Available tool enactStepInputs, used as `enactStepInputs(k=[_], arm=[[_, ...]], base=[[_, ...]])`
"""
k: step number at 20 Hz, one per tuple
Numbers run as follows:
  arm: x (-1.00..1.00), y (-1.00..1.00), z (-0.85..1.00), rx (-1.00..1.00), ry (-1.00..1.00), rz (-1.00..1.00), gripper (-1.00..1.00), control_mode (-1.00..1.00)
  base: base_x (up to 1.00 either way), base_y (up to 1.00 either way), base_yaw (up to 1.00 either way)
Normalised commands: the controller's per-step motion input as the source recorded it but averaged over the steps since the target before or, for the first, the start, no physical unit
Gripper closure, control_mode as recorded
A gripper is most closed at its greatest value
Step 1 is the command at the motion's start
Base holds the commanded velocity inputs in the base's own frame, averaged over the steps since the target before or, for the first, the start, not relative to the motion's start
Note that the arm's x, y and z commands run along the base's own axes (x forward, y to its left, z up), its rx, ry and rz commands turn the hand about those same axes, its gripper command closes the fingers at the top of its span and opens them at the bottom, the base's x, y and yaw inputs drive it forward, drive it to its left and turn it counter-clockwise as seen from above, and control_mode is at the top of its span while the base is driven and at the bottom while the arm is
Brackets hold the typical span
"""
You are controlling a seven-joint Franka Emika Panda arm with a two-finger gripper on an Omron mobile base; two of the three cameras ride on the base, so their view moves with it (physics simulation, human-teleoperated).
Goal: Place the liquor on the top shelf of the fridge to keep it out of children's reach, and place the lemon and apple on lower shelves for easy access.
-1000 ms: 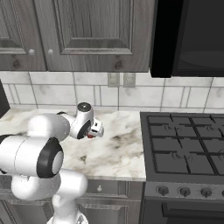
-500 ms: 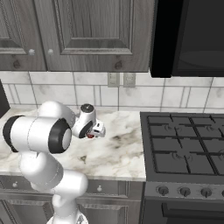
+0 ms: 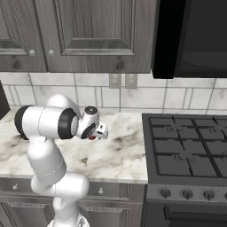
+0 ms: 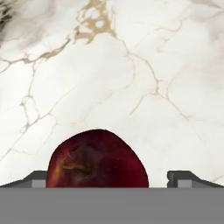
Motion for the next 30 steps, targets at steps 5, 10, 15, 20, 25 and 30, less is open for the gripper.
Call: enactStepInputs(k=[5,10,15,20,25,30], arm=[[0.23,0.00,-0.26,0.00,0.04,0.00,1.00,-1.00],[0.03,0.00,-0.38,0.00,0.14,0.00,1.00,-1.00],[-0.12,0.00,-0.51,0.00,0.18,0.00,1.00,-1.00],[-0.40,-0.05,-0.25,0.00,-0.08,0.00,1.00,-1.00],[-0.65,-0.22,0.42,0.01,-0.07,0.00,1.00,-1.00],[-0.74,-0.26,0.73,0.00,0.00,0.00,1.00,-1.00]], base=[[0.00,0.00,0.00],[0.00,0.00,0.00],[0.00,0.00,0.00],[0.00,0.00,0.00],[0.00,0.00,0.00],[0.00,0.00,0.00]])
